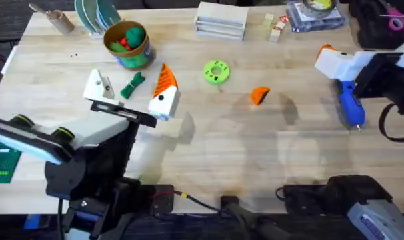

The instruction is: Pick up the gripper from the table and insert it into the empty holder that is missing its gripper. Then pick up a screw, insert it into the mounting hole, and use the screwdriver to tighten it. Finally, clean up the table by picking up the vegetable and placing it into the bucket.

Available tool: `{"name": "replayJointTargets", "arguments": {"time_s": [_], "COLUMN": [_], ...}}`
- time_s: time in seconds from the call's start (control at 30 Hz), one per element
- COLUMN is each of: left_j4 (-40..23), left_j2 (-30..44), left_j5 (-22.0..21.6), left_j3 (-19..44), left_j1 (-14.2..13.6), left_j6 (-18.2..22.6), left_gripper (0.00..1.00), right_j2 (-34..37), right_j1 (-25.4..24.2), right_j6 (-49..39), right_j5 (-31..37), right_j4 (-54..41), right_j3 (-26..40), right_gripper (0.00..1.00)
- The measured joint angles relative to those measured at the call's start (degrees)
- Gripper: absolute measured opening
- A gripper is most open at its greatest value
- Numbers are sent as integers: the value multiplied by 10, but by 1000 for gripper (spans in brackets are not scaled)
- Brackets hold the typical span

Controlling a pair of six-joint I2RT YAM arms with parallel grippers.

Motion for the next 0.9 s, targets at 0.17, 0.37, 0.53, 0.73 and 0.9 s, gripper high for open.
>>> {"name": "replayJointTargets", "arguments": {"time_s": [0.17,0.37,0.53,0.73,0.9], "left_j4": [-4,-52,-142,-174,-174], "left_j2": [0,0,0,1,1], "left_j5": [0,-3,-3,-4,-4], "left_j3": [-2,-2,-2,-1,-1], "left_j1": [0,0,0,0,0], "left_j6": [0,0,0,0,0], "left_gripper": [993,993,993,993,993], "right_j2": [0,0,0,0,0], "right_j1": [0,0,0,0,0], "right_j6": [0,0,0,0,0], "right_j5": [0,0,0,0,0], "right_j4": [0,0,0,0,0], "right_j3": [0,0,0,0,0], "right_gripper": [991,991,991,993,991]}}
